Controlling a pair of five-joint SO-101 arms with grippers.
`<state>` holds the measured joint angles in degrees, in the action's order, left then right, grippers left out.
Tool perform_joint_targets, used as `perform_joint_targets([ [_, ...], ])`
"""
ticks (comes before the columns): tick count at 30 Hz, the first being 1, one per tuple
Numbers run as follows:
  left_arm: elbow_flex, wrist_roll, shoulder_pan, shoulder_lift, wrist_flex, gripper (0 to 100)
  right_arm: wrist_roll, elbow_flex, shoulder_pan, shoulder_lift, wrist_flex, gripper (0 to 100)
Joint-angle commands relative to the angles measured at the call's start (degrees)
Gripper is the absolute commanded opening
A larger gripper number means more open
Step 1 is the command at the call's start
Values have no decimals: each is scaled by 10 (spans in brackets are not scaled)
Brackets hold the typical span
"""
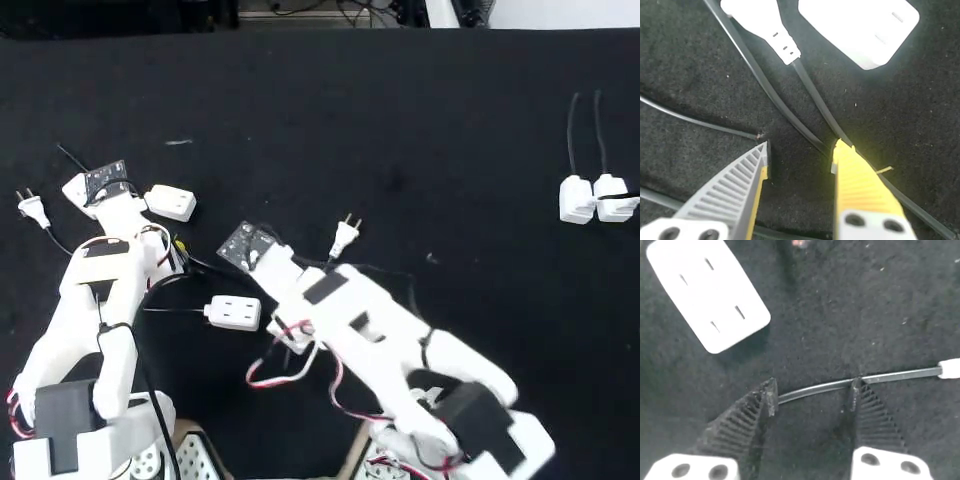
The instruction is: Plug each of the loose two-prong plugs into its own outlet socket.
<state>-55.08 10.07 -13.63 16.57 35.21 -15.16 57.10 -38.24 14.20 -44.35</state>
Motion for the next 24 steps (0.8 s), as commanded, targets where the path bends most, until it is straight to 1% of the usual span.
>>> perform_joint_targets([
  [1, 2, 4, -6, 17, -4, 206, -33, -62, 36, -32, -116, 226],
  [4, 2, 4, -6, 17, -4, 206, -94, -78, 98, -32, -174, 226],
  [9, 2, 4, -6, 17, -4, 206, -165, -101, 215, -32, -213, 226],
  [12, 3, 4, -6, 18, -4, 206, -217, -112, 268, -25, -226, 226],
  [15, 3, 4, -6, 18, -4, 206, -249, -111, 309, 14, -227, 226],
  [18, 3, 4, -6, 18, -4, 206, -275, -92, 343, 83, -227, 226],
  [24, 3, 4, -6, 18, -4, 206, -277, -35, 375, 247, -226, 226],
])
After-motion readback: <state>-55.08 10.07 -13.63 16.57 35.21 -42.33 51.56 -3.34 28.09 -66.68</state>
